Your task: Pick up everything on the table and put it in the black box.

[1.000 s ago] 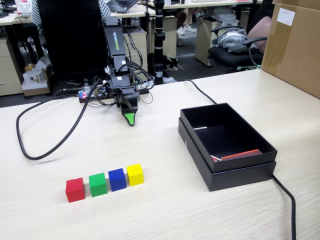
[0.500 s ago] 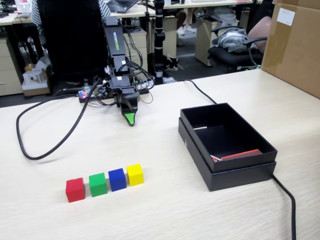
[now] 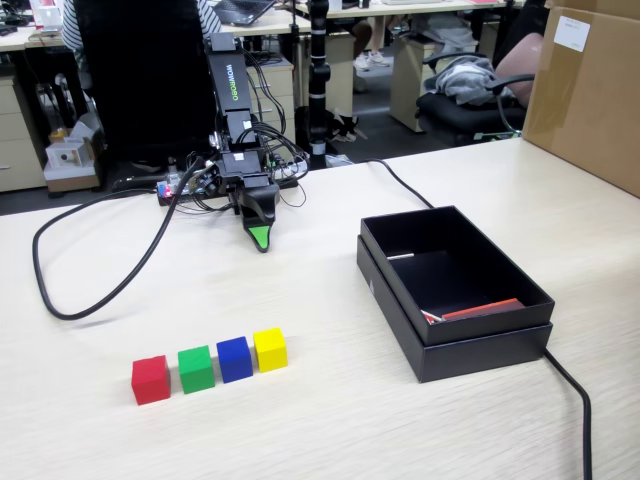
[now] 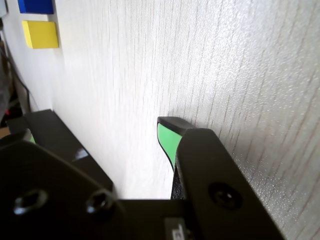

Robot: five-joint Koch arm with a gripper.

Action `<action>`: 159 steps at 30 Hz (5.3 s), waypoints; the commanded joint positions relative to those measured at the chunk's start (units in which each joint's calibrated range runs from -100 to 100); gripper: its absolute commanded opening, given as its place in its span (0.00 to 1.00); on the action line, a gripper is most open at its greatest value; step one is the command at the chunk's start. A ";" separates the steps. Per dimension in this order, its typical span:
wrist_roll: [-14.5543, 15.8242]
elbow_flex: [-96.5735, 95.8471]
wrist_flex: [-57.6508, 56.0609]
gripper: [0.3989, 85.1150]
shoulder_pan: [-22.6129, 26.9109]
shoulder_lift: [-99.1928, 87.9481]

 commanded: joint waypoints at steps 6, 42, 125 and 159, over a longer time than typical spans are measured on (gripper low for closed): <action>-0.29 -0.66 -3.20 0.57 0.05 0.30; -5.47 79.40 -63.84 0.55 -8.16 52.51; 11.09 150.29 -82.33 0.16 17.24 106.90; -5.57 156.55 -84.23 0.55 -5.32 105.18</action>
